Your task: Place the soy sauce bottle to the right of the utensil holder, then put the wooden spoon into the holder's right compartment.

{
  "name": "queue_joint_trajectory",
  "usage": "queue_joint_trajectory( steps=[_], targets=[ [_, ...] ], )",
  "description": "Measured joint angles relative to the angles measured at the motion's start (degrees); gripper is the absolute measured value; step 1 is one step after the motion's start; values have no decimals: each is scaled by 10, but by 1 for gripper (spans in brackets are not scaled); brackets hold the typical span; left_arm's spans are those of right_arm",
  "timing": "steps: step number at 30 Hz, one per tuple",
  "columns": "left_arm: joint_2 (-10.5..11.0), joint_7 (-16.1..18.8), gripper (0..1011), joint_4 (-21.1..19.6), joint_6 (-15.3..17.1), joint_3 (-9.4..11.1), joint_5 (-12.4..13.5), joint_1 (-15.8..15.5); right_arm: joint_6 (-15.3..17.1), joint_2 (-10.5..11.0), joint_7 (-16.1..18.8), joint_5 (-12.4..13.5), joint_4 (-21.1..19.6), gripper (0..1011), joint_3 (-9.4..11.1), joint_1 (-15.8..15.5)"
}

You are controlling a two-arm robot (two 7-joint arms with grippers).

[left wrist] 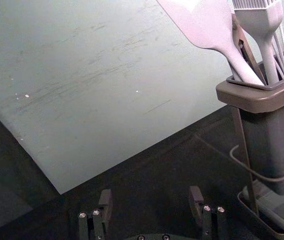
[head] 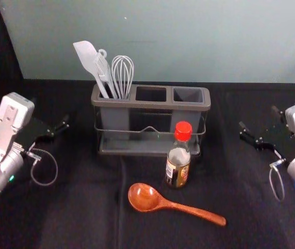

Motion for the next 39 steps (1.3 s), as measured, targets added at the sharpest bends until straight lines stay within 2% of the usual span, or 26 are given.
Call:
queue_joint_trajectory(
  steps=[10, 16, 22, 29, 39],
  targets=[
    [0, 0, 1005, 0, 0, 0, 0, 0, -1, 0, 0, -1, 0, 1004, 1, 0],
    [0, 0, 1005, 0, 0, 0, 0, 0, -14, 5, 1, -9, -32, 1004, 19, -16],
    [0, 0, 1005, 0, 0, 0, 0, 0, -20, 13, 3, -4, -67, 1004, 38, -39],
    [0, 0, 1005, 0, 0, 0, 0, 0, -33, 27, 14, 22, -117, 1004, 70, -86],
    [0, 0, 1005, 0, 0, 0, 0, 0, -53, 53, 59, 86, -184, 1004, 118, -165]
  ],
)
